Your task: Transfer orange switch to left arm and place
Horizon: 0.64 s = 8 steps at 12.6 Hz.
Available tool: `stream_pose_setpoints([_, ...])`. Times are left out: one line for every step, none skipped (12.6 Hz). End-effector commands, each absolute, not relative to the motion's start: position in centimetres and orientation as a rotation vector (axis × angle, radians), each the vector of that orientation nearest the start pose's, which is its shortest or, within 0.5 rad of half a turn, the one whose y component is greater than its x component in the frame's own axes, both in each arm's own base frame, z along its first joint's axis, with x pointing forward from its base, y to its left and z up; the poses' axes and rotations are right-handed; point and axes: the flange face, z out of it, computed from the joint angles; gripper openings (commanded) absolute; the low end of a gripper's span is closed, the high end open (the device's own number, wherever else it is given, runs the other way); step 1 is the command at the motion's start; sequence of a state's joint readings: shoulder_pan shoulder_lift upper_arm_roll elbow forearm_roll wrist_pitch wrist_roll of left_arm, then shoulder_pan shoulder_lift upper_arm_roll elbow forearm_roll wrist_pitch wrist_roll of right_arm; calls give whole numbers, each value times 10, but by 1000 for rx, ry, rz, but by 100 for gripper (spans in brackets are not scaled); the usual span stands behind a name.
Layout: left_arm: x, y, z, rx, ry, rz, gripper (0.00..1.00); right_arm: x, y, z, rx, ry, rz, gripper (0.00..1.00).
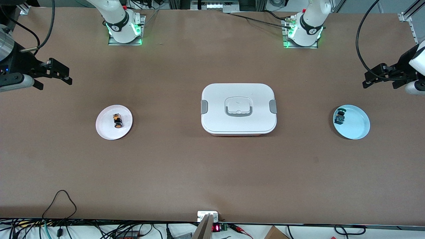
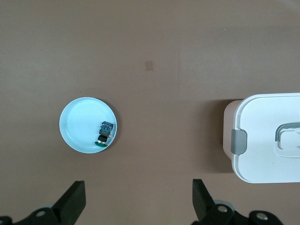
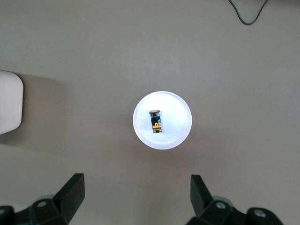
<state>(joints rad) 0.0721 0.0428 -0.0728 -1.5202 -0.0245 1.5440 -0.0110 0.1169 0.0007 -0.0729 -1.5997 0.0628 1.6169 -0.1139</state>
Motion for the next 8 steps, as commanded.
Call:
stream_pose_setpoints([562,-2,628,-3184,11,21,100,541,26,620,-3069,-207,-20,100])
stream_pose_setpoints([562,-2,628,-3184,11,21,100,541,28,620,-3070,-214,-22,100])
stream_pose_setpoints([562,-2,628,-3184,11,21,100,541,30,620,-3069,-223,-21,100])
stream_pose_setpoints([562,-2,628,-3184,11,21,100,542,31,619,-3068,-249,-17,100])
stream_pose_setpoints([562,-2,628,-3184,11,21,100,542,32,616,-3066,-282,-9,100])
stream_pose_setpoints([562,-2,628,-3184,11,21,100,543,33,611,-3052,-403,6,100])
stream_pose_setpoints([562,-2,628,-3184,11,21,100,544,34,603,-3019,-609,26,100])
stream_pose_setpoints([562,-2,628,-3184,11,21,100,544,35,594,-2959,-839,47,100])
